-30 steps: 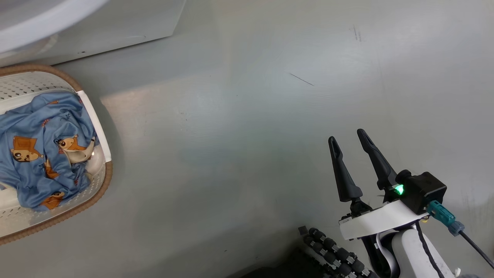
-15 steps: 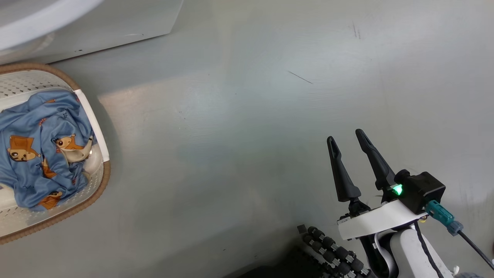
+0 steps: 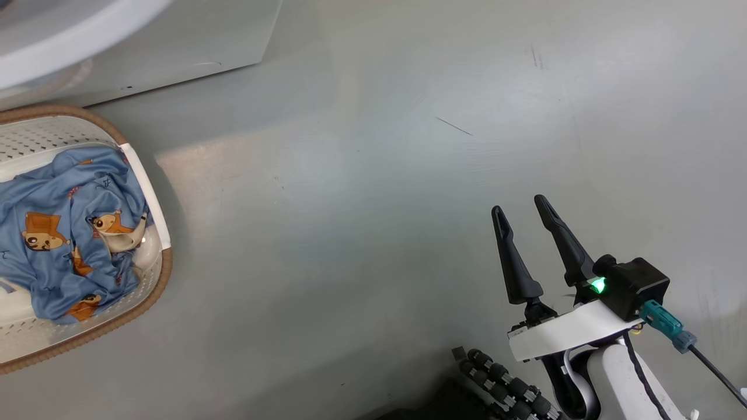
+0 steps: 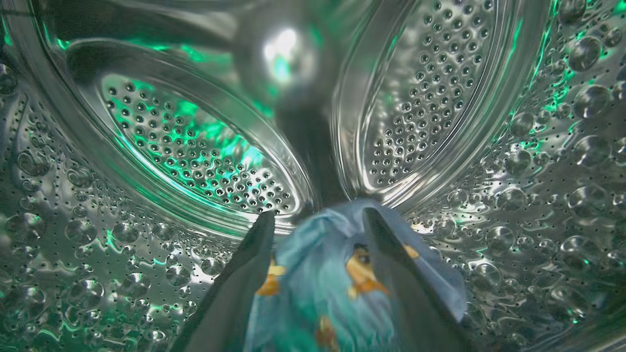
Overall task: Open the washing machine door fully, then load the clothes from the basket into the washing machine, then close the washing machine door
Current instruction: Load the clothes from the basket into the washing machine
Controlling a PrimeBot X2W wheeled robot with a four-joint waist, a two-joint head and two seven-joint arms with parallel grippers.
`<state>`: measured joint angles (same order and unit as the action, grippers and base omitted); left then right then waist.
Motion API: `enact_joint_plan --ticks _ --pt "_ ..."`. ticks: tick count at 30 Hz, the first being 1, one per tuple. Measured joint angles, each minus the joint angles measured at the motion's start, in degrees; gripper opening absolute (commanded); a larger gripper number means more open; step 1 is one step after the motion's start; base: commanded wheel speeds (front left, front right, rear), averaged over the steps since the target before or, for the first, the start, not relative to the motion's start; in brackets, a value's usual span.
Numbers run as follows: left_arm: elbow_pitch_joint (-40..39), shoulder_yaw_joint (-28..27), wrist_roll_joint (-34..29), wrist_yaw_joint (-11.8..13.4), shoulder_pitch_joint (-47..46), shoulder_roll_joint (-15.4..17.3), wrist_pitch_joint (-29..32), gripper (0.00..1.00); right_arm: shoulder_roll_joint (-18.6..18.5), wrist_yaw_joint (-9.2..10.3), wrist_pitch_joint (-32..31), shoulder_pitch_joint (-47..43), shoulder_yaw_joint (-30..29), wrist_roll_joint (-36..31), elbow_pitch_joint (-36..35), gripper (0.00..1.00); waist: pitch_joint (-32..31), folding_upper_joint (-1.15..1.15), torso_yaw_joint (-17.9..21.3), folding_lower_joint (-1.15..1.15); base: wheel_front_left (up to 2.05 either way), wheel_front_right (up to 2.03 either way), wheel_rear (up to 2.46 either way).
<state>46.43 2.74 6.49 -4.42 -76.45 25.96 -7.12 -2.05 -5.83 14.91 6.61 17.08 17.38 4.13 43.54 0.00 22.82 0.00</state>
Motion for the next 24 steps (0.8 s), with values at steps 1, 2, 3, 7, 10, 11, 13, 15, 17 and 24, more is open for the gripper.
enact_joint_plan --ticks 1,2,3,7,10,11,13,15,17,24 --pt "0.53 0.08 -0.02 0.27 -0.43 -0.05 0.02 1.0 0.01 0.0 0.0 0.0 0.0 0.0 0.08 1.0 -0.13 0.0 -0.03 0.0 0.0 0.0 0.0" --pt "1.24 0.08 -0.02 0.53 -0.61 -0.1 0.27 1.0 0.01 0.0 0.0 0.01 0.0 0.0 0.21 1.0 -0.3 0.0 -0.06 0.0 0.0 0.0 0.0" --pt "1.97 0.16 -0.08 0.6 -0.6 -0.14 0.88 1.0 0.0 0.0 0.0 0.01 -0.02 0.0 0.32 1.0 -0.51 0.0 -0.1 0.0 0.0 0.0 0.0" --pt "4.04 0.63 -0.44 1.32 -0.63 -1.2 2.54 1.0 0.0 0.02 0.0 -0.01 -0.1 0.0 0.48 1.0 -1.31 0.0 -0.34 0.0 0.0 0.0 0.0" --pt "5.15 1.08 -0.49 1.42 -0.63 -2.46 2.97 1.0 0.0 0.02 0.0 -0.03 -0.2 0.0 0.74 1.0 -1.88 0.0 -0.65 0.0 0.0 0.0 0.0" --pt "5.24 1.13 -0.51 1.43 -0.64 -2.82 2.97 1.0 0.0 0.02 0.0 -0.03 -0.32 0.0 0.81 1.0 -2.07 0.0 -0.79 0.0 0.0 0.0 0.0" --pt "5.66 1.3 -0.52 1.58 -0.65 -3.37 2.97 1.0 0.0 0.02 0.0 -0.03 -0.46 0.0 0.93 1.0 -2.45 0.0 -1.04 0.0 0.0 0.0 0.0" --pt "6.5 1.38 -0.53 2.01 -0.65 -3.85 2.97 1.0 -0.01 0.02 0.0 -0.02 -0.73 -0.01 0.99 1.0 -2.81 0.0 -1.35 0.0 0.0 0.0 0.0" --pt "7.32 1.53 -0.94 2.61 -0.64 -4.24 2.97 1.0 -0.01 0.02 0.0 -0.02 -0.88 -0.13 1.15 1.0 -3.23 0.0 -1.65 0.0 0.0 0.0 0.0" --pt "9.09 1.64 -0.93 4.47 -0.64 -6.68 2.71 1.0 -0.02 0.02 0.0 -0.02 -1.83 -0.44 1.66 1.0 -4.76 0.0 -3.03 0.0 0.0 0.0 0.0"
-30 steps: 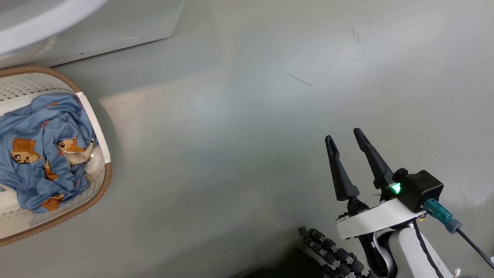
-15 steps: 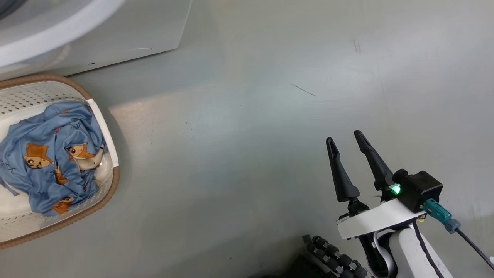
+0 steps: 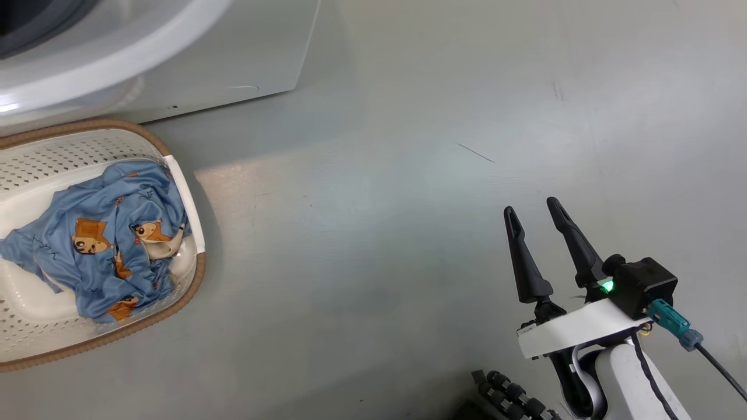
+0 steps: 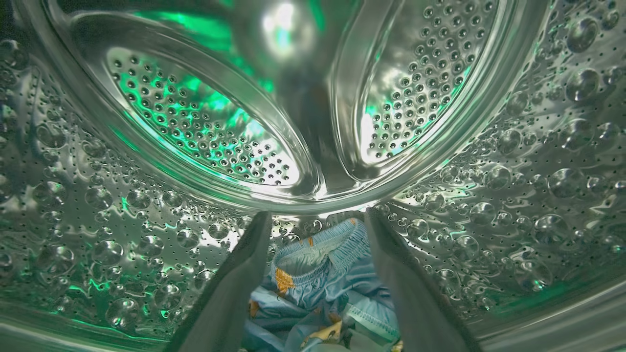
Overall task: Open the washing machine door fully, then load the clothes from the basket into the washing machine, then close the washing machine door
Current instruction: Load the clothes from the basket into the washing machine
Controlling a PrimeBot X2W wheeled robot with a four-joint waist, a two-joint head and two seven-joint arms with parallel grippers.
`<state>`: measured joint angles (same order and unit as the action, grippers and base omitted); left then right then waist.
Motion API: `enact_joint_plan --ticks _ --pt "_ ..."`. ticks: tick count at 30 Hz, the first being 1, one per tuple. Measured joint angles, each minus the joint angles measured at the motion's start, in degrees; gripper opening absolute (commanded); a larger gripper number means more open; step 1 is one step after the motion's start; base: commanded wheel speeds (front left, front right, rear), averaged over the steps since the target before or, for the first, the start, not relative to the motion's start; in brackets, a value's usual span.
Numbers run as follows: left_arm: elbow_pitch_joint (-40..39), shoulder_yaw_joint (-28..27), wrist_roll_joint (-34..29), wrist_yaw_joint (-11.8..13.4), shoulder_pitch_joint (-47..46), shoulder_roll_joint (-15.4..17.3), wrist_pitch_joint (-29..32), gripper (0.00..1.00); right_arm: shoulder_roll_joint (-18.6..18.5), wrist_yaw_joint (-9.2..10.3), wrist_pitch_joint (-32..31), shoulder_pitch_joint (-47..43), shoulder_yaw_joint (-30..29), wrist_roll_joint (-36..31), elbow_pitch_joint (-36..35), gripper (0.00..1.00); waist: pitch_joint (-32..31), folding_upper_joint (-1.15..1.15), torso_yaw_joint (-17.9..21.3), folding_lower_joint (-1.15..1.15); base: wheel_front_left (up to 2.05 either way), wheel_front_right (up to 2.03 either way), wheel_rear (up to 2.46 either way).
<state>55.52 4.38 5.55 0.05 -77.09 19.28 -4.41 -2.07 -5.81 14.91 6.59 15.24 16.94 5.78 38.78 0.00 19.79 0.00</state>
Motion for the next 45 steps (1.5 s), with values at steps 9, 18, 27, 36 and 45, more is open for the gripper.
enact_joint_plan --ticks 9,18,27,36,45 --pt "1.86 -0.79 1.43 0.57 0.18 -3.54 -0.85 1.0 -0.01 -0.01 0.0 0.0 -1.69 -0.7 0.23 1.0 -1.65 0.0 -2.33 0.0 0.0 0.0 0.0" --pt "3.38 -0.65 2.94 0.45 2.83 -6.8 -1.96 1.0 -0.09 -0.02 0.0 0.13 -3.94 -2.24 0.43 1.0 -3.4 0.0 -5.29 0.0 0.0 0.0 0.0" --pt "3.02 0.77 3.54 -1.52 6.82 -9.34 -3.81 1.0 -0.19 -0.03 0.0 0.3 -6.99 -3.96 0.44 1.0 -4.78 0.0 -9.22 0.0 0.0 0.0 0.0" --pt "0.54 1.47 3.67 -2.89 13.01 -10.8 -6.83 1.0 -0.23 -0.19 0.0 0.3 -8.01 -5.05 0.74 1.0 -6.37 0.0 -13.71 0.0 0.0 0.0 0.0" --pt "-3.74 2.02 3.82 -4.14 20.6 -11.13 -8.34 1.0 -0.25 -0.3 0.0 0.3 -7.81 -5.05 1.36 1.0 -8.08 0.0 -15.43 0.0 0.0 0.0 0.0"
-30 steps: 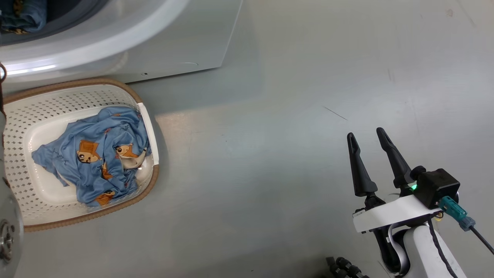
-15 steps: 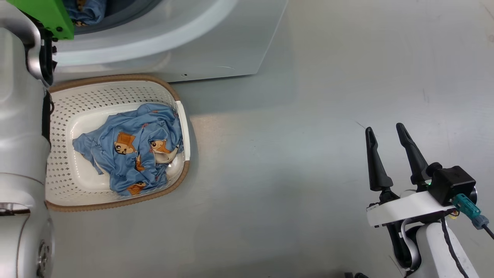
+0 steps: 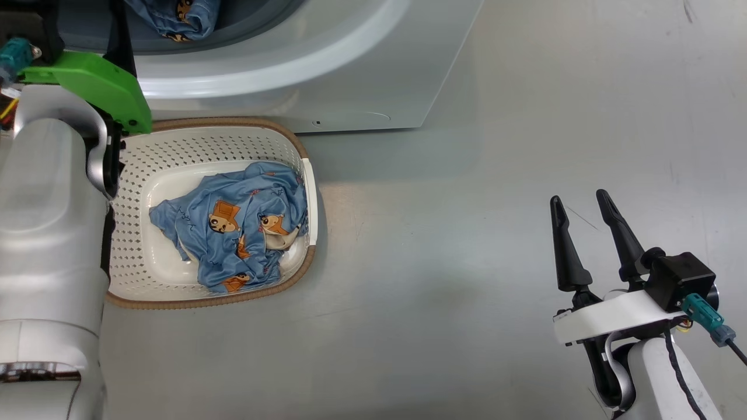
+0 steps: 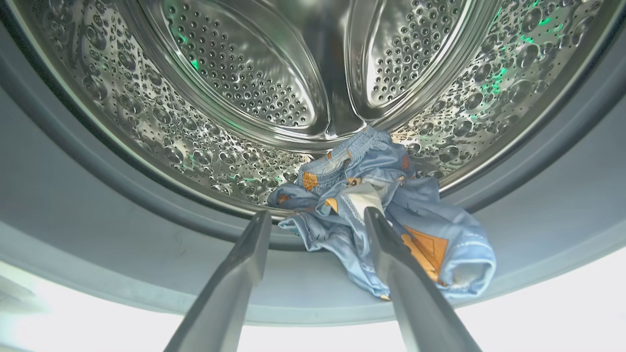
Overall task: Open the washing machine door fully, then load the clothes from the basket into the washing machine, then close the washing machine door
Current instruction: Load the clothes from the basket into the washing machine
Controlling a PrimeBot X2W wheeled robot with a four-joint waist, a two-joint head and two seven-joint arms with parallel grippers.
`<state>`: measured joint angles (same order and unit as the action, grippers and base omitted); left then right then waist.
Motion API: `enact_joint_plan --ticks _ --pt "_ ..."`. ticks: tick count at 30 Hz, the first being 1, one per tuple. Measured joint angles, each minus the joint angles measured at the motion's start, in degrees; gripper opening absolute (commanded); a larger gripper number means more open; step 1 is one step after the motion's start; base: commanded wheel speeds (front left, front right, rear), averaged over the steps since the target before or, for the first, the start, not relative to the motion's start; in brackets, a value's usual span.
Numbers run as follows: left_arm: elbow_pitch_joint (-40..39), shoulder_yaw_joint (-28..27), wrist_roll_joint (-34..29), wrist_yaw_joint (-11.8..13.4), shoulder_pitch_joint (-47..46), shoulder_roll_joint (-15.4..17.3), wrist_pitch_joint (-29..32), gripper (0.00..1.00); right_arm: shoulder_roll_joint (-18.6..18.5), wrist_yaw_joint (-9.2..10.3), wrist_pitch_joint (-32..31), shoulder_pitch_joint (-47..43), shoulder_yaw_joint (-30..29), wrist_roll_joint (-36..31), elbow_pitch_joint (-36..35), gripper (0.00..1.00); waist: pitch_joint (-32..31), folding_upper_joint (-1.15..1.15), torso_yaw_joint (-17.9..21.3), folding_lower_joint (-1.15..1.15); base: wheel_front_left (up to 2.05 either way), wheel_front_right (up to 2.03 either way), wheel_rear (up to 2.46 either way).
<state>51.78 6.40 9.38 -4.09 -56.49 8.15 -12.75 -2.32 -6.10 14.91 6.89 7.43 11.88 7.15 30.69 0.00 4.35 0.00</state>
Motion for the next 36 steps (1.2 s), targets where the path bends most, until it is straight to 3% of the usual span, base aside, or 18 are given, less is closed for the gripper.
enact_joint_plan --ticks 8,25,36 --pt "-4.82 0.11 1.76 -0.51 7.22 -1.99 -0.89 1.0 -0.02 -0.34 0.0 -0.02 -0.7 -0.11 0.2 1.0 -0.83 0.0 -0.84 0.0 0.0 0.0 0.0" --pt "-12.05 -0.91 4.3 -0.4 25.82 -3.09 -1.2 1.0 -0.03 -0.41 0.0 -0.38 -2.52 -1.46 0.31 1.0 -3.0 0.0 -1.67 0.0 0.0 0.0 0.0" --pt "-18.37 -3.23 5.13 1.65 35.49 -2.64 -1.51 1.0 -0.02 -0.57 0.0 -1.3 -4.57 -3.64 -0.76 1.0 -4.21 0.0 -2.33 0.0 0.0 0.0 0.0"
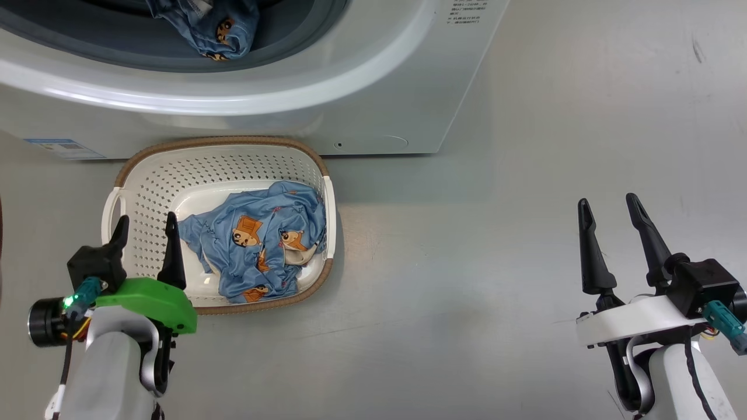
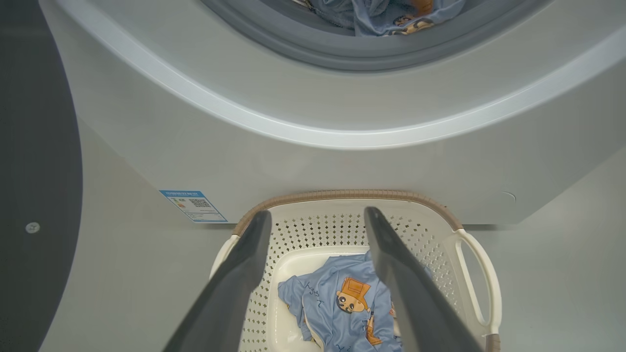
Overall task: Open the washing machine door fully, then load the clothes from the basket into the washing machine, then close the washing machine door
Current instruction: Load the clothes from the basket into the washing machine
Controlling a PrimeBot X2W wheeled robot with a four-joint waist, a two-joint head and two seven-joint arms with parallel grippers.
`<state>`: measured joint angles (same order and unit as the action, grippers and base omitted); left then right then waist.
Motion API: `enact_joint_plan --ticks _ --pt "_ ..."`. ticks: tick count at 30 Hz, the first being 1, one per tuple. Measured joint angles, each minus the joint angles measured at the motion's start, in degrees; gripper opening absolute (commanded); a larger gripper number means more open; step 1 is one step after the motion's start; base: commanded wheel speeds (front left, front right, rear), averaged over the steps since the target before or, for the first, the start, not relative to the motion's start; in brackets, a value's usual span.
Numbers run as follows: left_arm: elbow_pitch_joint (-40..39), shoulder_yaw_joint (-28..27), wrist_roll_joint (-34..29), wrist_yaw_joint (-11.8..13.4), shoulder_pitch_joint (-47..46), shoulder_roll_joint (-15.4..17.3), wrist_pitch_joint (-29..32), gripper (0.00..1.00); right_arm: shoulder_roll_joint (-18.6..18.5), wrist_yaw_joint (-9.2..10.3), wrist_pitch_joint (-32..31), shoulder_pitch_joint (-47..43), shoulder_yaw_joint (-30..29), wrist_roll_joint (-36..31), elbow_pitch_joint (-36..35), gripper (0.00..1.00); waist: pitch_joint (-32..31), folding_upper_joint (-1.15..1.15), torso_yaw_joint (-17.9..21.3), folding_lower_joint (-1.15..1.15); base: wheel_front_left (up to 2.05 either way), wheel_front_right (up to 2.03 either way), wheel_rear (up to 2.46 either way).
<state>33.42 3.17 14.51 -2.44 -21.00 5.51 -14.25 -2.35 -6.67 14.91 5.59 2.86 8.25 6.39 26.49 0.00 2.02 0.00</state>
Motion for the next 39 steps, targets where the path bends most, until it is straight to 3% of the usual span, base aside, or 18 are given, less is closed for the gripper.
enact_joint_plan --ticks 13,39 --pt "-8.88 0.3 0.81 1.03 8.38 0.37 0.84 1.0 0.0 -0.31 0.0 -1.55 -1.68 -0.82 -0.51 1.0 -0.32 0.0 -0.55 0.0 0.0 0.0 0.0" --pt "-30.17 1.48 0.47 3.25 13.62 1.16 8.88 1.0 0.02 -0.33 0.0 -1.62 1.14 -0.63 -0.81 1.0 0.67 0.0 1.44 0.0 0.0 0.0 0.0"
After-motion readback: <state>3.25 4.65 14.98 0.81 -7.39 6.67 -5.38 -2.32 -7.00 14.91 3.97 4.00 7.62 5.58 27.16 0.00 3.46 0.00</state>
